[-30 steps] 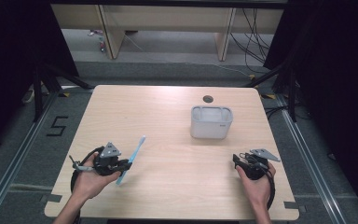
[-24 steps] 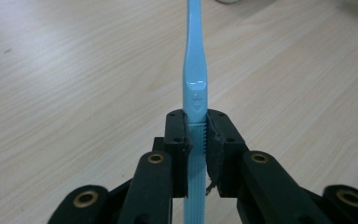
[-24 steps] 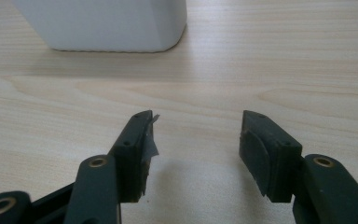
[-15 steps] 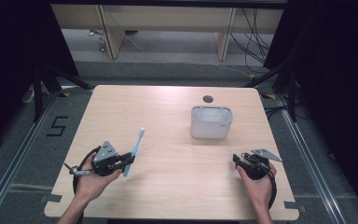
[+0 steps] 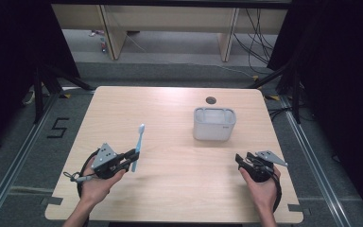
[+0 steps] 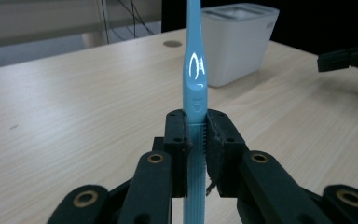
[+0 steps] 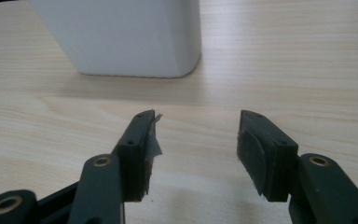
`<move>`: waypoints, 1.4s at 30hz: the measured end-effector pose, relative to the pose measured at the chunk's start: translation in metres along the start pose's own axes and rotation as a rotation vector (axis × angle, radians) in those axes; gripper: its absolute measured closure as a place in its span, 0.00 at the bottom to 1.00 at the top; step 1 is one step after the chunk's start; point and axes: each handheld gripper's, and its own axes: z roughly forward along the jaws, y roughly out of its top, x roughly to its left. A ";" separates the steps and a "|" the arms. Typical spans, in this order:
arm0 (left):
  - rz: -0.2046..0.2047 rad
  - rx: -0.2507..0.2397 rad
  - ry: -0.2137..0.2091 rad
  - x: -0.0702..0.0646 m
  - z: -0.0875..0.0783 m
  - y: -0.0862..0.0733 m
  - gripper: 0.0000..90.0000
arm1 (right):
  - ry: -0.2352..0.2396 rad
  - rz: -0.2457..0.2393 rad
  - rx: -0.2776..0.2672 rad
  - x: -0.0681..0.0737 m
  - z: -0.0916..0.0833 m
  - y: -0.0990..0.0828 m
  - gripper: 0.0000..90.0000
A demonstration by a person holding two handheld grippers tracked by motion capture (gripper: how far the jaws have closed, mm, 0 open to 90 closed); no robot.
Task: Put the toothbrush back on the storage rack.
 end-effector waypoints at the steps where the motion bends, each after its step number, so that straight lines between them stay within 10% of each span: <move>1: 0.003 -0.004 -0.008 0.000 0.001 0.000 0.87 | 0.000 0.000 0.000 0.000 0.000 0.000 0.57; 11: 0.031 -0.089 -0.032 -0.006 0.008 0.000 0.87 | 0.062 -0.006 -0.043 0.019 -0.009 0.008 0.60; 42: 0.061 -0.087 -0.105 -0.036 0.042 0.008 0.87 | 0.300 -0.070 -0.110 0.102 -0.008 0.031 0.63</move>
